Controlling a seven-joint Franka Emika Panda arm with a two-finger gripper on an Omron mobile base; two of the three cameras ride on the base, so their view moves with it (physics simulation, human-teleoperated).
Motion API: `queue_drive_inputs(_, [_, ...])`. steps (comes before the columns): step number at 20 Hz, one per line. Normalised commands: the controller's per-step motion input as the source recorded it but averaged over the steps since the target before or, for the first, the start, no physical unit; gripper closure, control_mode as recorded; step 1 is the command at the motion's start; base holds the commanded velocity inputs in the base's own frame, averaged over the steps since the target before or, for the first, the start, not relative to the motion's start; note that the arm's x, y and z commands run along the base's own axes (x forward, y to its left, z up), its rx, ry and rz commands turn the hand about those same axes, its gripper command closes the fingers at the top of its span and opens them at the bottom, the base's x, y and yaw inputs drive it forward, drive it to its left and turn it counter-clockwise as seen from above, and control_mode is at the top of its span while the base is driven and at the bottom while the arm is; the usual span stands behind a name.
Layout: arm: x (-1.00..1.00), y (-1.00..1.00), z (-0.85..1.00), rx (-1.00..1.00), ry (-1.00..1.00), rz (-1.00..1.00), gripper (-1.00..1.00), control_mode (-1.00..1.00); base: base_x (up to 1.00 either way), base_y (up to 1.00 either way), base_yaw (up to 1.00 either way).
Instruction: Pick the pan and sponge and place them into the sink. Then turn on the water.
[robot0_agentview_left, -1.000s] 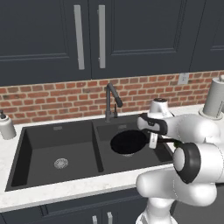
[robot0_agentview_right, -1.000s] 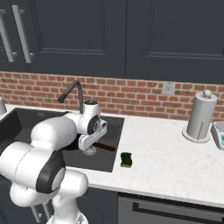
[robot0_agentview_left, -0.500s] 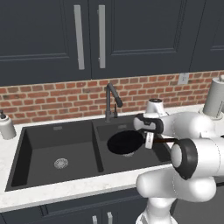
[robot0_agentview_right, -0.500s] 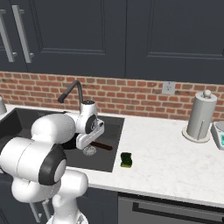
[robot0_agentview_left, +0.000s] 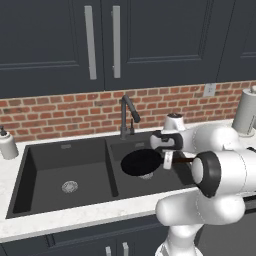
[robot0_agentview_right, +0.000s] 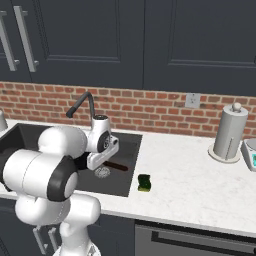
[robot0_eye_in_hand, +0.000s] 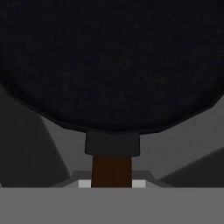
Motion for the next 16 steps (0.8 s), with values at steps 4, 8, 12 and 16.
queue_drive_inputs(4, [0.21, 0.0, -0.17, 0.0, 0.0, 0.0, 1.0, -1.0, 0.0, 0.0, 0.0])
queue_drive_inputs(8, [0.23, 0.0, -0.22, 0.0, 0.0, 0.0, 1.0, -1.0, 0.0, 0.0, 0.0])
queue_drive_inputs(12, [0.21, 0.0, -0.23, 0.0, 0.0, 0.0, 1.0, -1.0, 0.0, 0.0, 0.0])
queue_drive_inputs(16, [0.17, 0.0, -0.24, 0.0, 0.0, 0.0, 1.0, -1.0, 0.0, 0.0, 0.0])
